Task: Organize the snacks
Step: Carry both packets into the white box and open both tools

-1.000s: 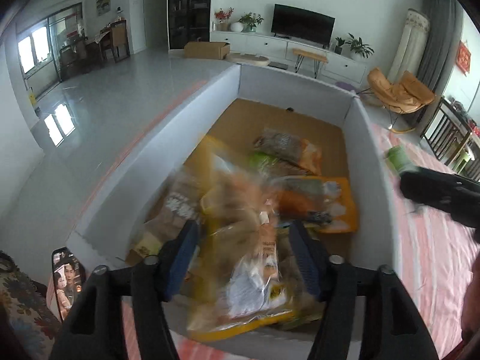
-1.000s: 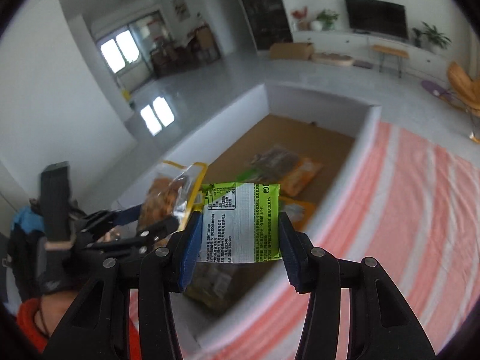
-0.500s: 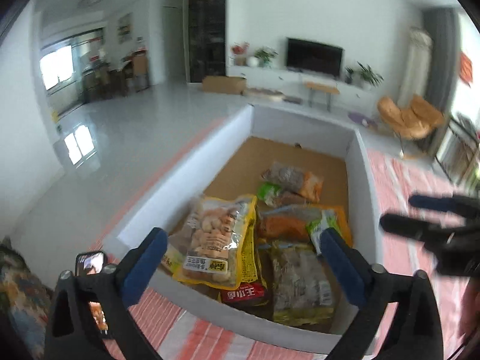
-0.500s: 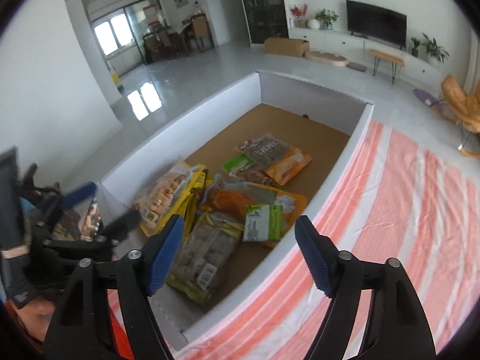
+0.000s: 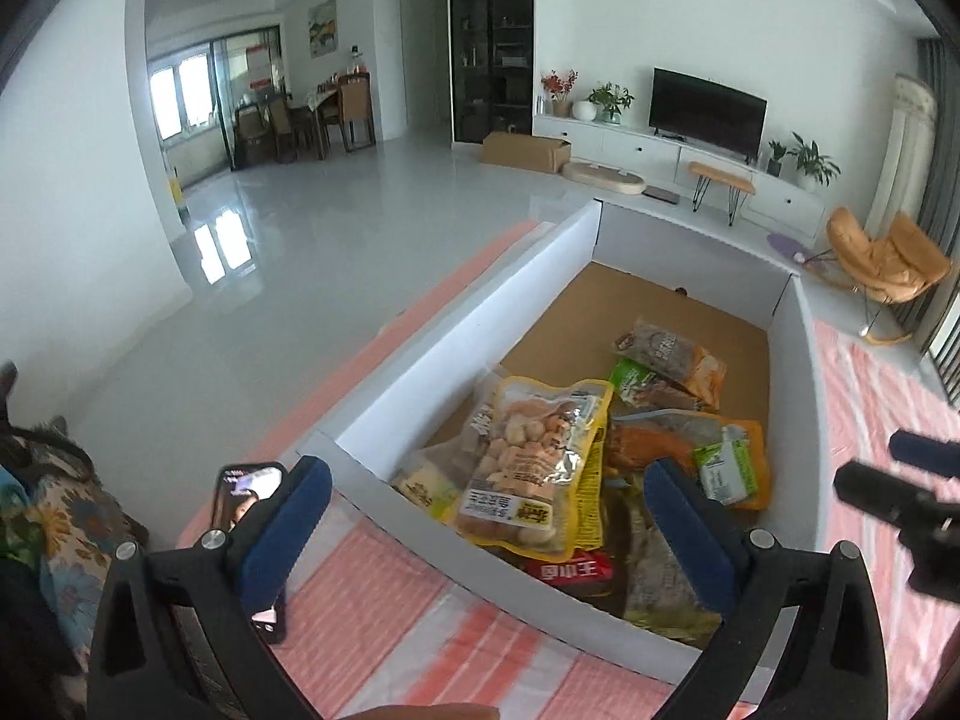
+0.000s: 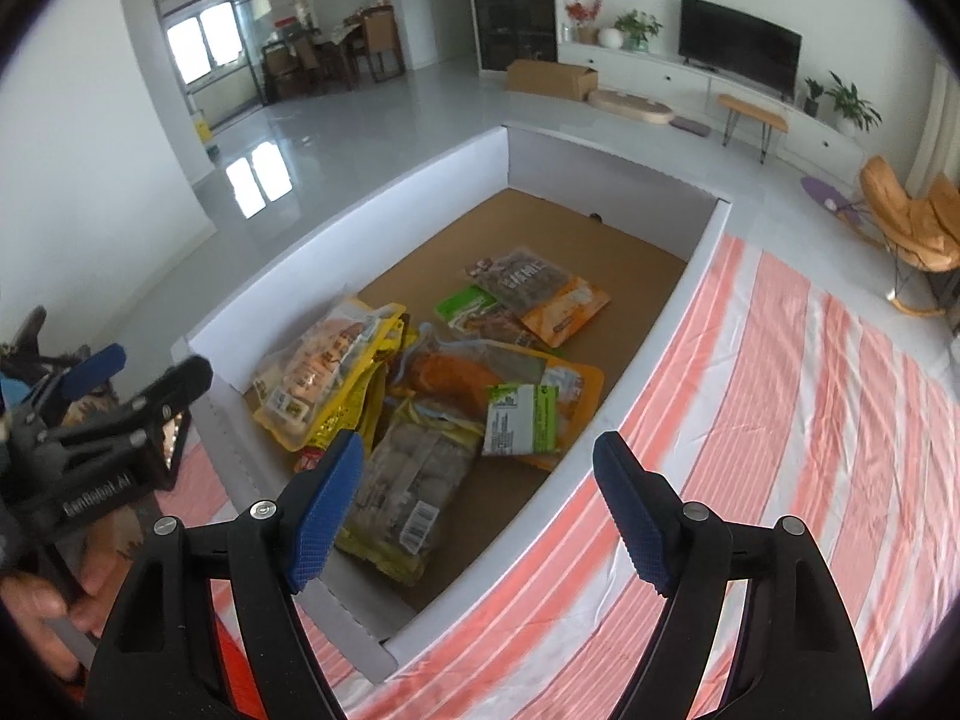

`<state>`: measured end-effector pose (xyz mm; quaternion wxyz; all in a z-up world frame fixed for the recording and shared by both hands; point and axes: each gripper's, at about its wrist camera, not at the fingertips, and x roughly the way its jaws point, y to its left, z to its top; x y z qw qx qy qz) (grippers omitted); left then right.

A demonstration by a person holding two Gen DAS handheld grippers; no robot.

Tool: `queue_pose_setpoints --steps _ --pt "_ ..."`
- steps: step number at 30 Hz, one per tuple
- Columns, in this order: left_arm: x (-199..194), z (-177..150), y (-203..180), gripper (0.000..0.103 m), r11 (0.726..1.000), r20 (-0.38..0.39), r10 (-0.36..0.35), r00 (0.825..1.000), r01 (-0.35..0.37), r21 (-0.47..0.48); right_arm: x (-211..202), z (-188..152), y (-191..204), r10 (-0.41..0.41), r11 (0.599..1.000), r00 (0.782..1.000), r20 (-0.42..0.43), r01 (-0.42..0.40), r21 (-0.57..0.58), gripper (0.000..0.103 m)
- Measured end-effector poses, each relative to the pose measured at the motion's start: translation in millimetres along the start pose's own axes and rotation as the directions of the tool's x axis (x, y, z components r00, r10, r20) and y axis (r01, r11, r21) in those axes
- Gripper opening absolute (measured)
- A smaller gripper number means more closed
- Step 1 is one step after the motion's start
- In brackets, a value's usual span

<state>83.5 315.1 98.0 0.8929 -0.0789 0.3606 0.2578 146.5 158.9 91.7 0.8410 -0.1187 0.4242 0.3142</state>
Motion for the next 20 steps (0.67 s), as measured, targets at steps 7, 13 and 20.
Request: queue_pose_setpoints --steps 7,13,20 --pt "-6.2 2.9 -2.3 0.103 1.000 0.018 0.001 1.000 -0.002 0.023 -0.5 9.7 4.0 -0.016 0.999 1.000 0.003 0.015 0.031 0.082" --pt "-6.3 3.0 -3.0 0.103 1.000 0.011 0.001 1.000 -0.002 0.024 1.6 8.3 6.0 -0.025 0.999 1.000 -0.002 0.025 0.025 0.082" --pt "0.2 -2.1 -7.0 0.103 1.000 -0.014 -0.012 1.000 0.012 0.021 3.0 6.7 7.8 -0.033 0.999 0.999 -0.004 0.033 0.020 0.082"
